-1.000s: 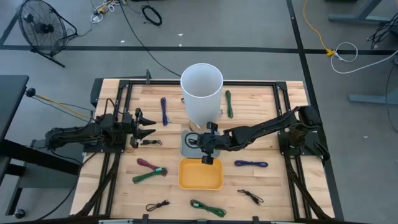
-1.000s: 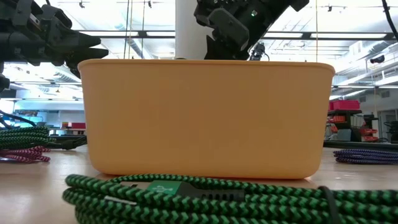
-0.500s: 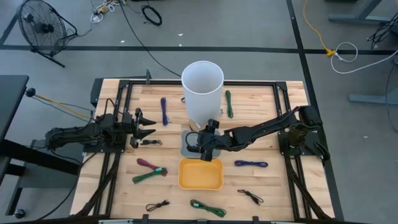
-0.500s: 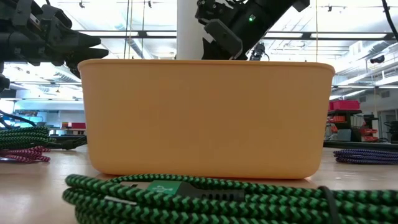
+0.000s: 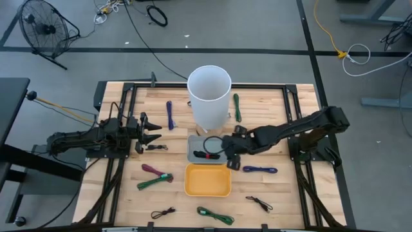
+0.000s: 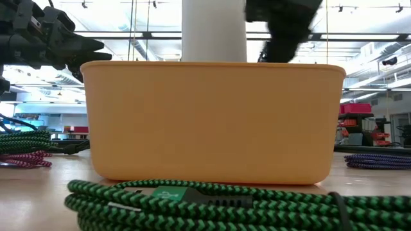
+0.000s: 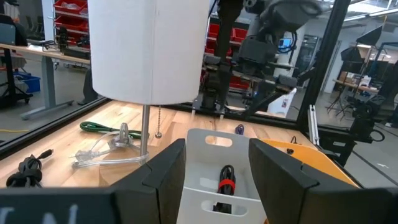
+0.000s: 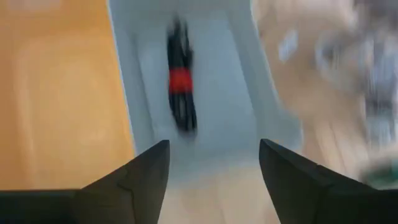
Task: Pick & Place USB Port
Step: Put the green charger cable into the yellow bin
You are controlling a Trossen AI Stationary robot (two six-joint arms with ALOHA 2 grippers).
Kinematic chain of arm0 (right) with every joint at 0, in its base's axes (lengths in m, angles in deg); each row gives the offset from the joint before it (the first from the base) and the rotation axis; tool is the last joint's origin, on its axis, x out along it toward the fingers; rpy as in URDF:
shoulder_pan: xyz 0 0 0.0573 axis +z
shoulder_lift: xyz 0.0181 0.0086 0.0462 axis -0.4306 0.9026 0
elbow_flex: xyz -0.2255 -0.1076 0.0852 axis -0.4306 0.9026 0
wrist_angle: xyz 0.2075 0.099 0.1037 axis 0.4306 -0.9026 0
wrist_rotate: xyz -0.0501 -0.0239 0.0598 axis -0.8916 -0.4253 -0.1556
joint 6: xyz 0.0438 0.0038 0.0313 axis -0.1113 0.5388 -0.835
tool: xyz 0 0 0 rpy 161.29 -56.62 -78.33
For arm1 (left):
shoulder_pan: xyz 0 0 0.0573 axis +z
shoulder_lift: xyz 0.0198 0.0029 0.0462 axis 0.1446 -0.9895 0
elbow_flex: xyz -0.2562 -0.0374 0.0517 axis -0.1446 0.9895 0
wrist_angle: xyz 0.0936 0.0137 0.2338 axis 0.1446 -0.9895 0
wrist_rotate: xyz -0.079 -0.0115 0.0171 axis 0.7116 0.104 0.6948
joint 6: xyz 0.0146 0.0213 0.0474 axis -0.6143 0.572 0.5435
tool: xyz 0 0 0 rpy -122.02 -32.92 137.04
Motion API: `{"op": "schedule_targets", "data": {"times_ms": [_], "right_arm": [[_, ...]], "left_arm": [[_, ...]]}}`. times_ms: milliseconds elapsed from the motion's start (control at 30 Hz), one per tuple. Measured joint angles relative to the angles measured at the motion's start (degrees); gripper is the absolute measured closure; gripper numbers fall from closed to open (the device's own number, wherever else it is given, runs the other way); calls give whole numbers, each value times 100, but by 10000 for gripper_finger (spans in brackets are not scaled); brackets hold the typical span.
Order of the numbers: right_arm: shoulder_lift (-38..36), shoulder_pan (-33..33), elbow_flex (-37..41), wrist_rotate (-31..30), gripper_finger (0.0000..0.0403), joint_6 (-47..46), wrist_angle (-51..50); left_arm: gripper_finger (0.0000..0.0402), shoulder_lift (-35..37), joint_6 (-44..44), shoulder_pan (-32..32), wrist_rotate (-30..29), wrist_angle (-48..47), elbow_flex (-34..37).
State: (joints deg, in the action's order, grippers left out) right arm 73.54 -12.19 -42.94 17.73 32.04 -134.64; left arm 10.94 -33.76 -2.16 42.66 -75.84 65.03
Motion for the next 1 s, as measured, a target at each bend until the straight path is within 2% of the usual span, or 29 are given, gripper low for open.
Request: {"op": "schedule_targets", "data": {"times_ms": [67, 200, 367, 533, 700, 867, 1000], "right_arm": [[-84, 50, 1, -160, 162, -363, -538], [-86, 93, 16, -956, 166, -921, -1382], [-67, -76, 404, -2045, 175, -1419, -1467], [-65, -492, 1064, -2284, 189, -1682, -1735], [-65, -877, 1751, -2350, 205, -2479, -2232], [-65, -1327, 2290, -2577, 219, -2912, -1944], [-169, -1872, 2503, -2819, 228, -2670, -1258]], "left_arm": [[220, 0, 0, -2, 0, 3, 0], [220, 0, 0, -1, -1, 6, 0], [220, 0, 0, 0, 0, -4, 0], [220, 0, -138, -1, 0, -2, 0], [220, 0, -144, 0, 0, -8, 0], [220, 0, -142, -2, -2, -5, 0], [220, 0, -141, -1, -2, -5, 0]]}}
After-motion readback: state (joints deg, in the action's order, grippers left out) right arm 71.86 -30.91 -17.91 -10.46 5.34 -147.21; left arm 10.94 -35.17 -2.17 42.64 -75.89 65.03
